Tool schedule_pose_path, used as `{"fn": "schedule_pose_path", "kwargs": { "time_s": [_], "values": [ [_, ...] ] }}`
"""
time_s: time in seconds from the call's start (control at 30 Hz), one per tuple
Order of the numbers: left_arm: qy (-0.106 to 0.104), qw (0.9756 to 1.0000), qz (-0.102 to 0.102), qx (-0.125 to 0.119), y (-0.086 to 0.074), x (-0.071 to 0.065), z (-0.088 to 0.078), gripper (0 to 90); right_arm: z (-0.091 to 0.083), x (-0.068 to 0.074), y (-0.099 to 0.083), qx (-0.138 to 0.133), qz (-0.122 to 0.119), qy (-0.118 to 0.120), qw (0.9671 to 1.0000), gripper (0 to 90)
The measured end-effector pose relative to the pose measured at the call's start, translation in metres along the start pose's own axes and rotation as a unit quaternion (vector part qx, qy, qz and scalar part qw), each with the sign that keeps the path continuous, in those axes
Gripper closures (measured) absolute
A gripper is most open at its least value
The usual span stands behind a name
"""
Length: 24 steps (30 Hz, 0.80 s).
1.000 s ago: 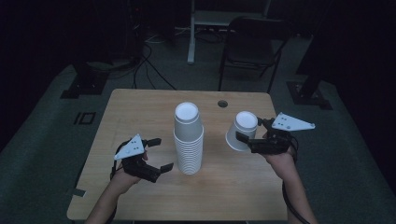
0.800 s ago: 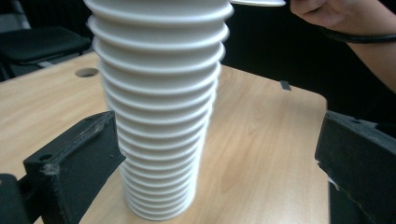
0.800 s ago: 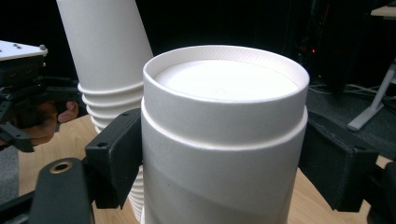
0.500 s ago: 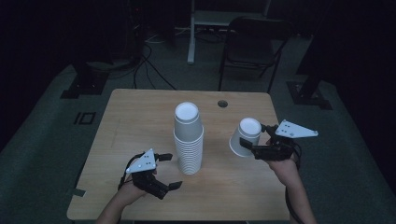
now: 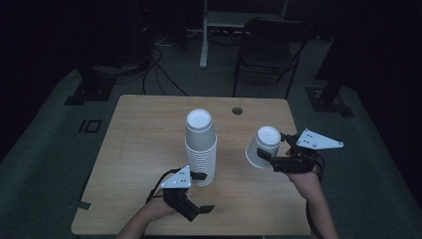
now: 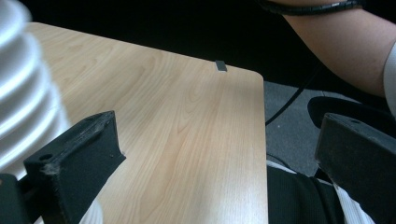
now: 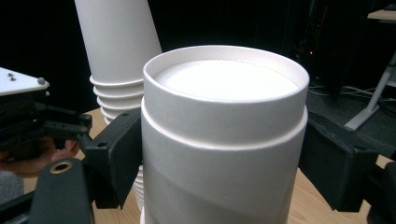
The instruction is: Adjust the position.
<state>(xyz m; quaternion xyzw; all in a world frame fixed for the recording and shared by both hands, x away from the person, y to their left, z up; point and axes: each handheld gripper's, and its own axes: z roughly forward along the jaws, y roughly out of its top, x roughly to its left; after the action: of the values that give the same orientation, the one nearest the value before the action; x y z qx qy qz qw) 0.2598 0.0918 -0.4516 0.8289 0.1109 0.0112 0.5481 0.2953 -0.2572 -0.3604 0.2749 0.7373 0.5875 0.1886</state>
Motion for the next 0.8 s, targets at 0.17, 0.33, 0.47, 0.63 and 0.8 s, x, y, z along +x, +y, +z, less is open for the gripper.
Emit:
{"fn": "schedule_pose_path", "kwargs": {
  "time_s": [0.17, 0.33, 0.47, 0.63, 0.8],
  "values": [
    [-0.021, 0.9998, 0.005, 0.005, 0.005, -0.005, 0.014, 0.6, -0.004, 0.001, 0.001, -0.005, -0.001, 0.001, 1.0000, 19.5],
    [-0.041, 0.9990, 0.014, 0.007, 0.013, -0.011, 0.033, 0.6, -0.008, 0.006, 0.001, -0.004, -0.010, 0.001, 0.9999, 19.5],
    [-0.054, 0.9983, 0.021, 0.005, 0.021, -0.016, 0.050, 0.6, -0.011, 0.008, 0.002, -0.007, -0.013, 0.003, 0.9999, 19.5],
    [-0.060, 0.9980, 0.019, -0.002, 0.028, -0.017, 0.061, 0.6, -0.017, 0.011, 0.002, -0.015, -0.015, 0.007, 0.9997, 19.5],
    [-0.066, 0.9975, 0.016, -0.018, 0.039, -0.015, 0.068, 0.6, -0.017, 0.019, 0.003, -0.018, -0.022, 0.018, 0.9994, 19.5]
  ]
}}
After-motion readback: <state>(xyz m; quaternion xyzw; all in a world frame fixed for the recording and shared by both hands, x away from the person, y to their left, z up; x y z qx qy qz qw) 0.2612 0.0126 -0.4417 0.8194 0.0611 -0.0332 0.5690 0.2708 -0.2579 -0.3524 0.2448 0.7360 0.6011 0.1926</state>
